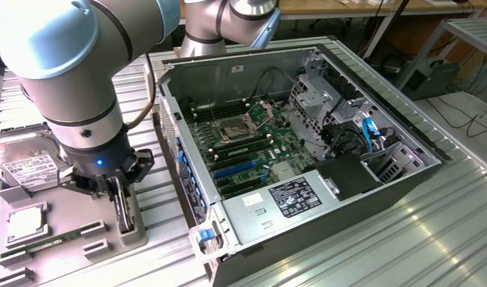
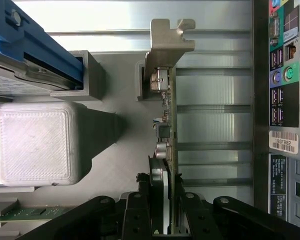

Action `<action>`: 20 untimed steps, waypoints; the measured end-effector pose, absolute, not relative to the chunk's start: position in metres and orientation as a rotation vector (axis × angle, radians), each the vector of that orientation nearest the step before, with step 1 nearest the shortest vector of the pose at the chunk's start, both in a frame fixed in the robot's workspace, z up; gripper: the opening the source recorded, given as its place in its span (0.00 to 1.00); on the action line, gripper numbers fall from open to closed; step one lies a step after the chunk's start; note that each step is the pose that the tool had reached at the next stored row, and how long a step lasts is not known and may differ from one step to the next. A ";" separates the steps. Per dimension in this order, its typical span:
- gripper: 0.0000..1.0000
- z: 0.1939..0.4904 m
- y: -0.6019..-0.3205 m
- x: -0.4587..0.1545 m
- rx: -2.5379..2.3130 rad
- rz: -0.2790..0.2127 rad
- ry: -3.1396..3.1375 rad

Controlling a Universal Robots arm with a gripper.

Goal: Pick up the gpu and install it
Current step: 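Pick up the gpu and move the gpu toward the slot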

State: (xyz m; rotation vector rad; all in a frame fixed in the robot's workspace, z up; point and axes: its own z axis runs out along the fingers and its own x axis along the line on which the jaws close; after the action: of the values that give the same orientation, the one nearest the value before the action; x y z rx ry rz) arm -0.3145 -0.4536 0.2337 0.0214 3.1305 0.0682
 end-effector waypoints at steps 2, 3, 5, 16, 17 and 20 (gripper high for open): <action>0.28 0.244 -0.454 -0.314 0.021 0.069 3.131; 0.28 0.254 -0.454 -0.314 0.021 0.069 3.130; 0.28 0.270 -0.454 -0.314 0.021 0.071 3.131; 0.28 0.334 -0.454 -0.314 0.021 0.071 3.130; 0.28 0.339 -0.454 -0.314 0.021 0.071 3.131; 0.28 0.354 -0.453 -0.314 0.021 0.071 3.131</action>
State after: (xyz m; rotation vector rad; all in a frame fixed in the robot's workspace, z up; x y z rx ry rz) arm -0.3144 -0.4535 0.3536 0.0213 3.1305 0.0711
